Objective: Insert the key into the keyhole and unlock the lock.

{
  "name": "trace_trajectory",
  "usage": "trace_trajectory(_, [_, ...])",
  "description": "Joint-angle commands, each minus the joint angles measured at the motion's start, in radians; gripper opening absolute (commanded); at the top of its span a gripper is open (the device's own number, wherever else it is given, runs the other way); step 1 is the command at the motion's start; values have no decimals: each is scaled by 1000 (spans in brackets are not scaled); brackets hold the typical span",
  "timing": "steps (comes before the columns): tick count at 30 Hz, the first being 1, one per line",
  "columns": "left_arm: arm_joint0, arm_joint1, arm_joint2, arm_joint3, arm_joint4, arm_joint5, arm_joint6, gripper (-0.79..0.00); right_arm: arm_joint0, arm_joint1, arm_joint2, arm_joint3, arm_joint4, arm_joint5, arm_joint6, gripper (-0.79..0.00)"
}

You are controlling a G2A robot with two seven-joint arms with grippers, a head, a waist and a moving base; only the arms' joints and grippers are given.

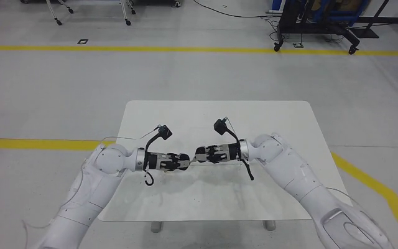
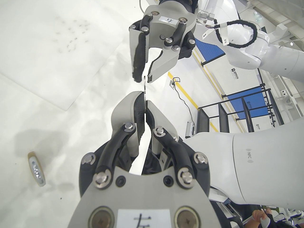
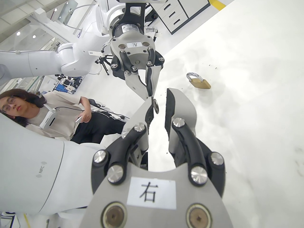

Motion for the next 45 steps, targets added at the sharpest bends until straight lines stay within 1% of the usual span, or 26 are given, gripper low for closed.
trace_trajectory(1, [-4,2,7,3,-2,-4,4,-785,3,0,-9,-4,9,8,9,-696])
trace_trajectory(3, [-7,4,12,7,0,-7,7,-785,6,0,-18,-4,18,14,15,-668])
trace_trajectory(4, [-9,5,14,8,0,-9,9,-785,8,0,-23,-4,24,15,17,-610])
trace_trajectory(5, [-10,6,17,9,-1,-10,11,-785,10,0,-27,-4,30,17,18,-594])
trace_trajectory(12, [-16,10,28,15,-7,-19,19,-785,26,6,-61,1,65,26,27,-529])
trace_trajectory(14, [-17,11,32,13,-7,-20,21,-785,31,8,-68,6,70,27,28,-545])
trace_trajectory(15, [-17,12,33,14,-8,-21,21,-785,33,8,-72,6,73,27,29,-582])
trace_trajectory(17, [-18,13,35,15,-8,-22,22,-785,36,9,-80,8,78,28,29,-696])
trace_trajectory(20, [-19,15,38,16,-11,-24,25,-785,42,9,-94,10,93,33,34,-785])
trace_trajectory(28, [-24,18,45,19,-16,-17,38,-785,62,9,-126,19,119,34,35,-785])
trace_trajectory(29, [-25,18,45,21,-17,-15,37,-714,62,10,-126,19,120,26,27,-785])
trace_trajectory(30, [-27,19,43,23,-21,-14,38,-240,61,13,-125,17,121,17,18,-785])
trace_trajectory(31, [-27,20,40,25,-31,-15,41,0,60,17,-122,18,120,7,8,-785])
trace_trajectory(36, [-30,30,0,44,-62,-18,70,0,38,44,-84,12,112,-57,-56,-785])
trace_trajectory(41, [-15,42,-54,54,-112,-38,107,0,-14,85,-10,-14,85,-126,-126,-785])
trace_trajectory(43, [-5,44,-73,59,-159,-31,128,0,-43,100,25,-46,83,-126,-138,-785])
trace_trajectory(45, [-5,44,-73,59,-159,-31,128,0,-78,110,41,-115,121,-126,-136,-785])
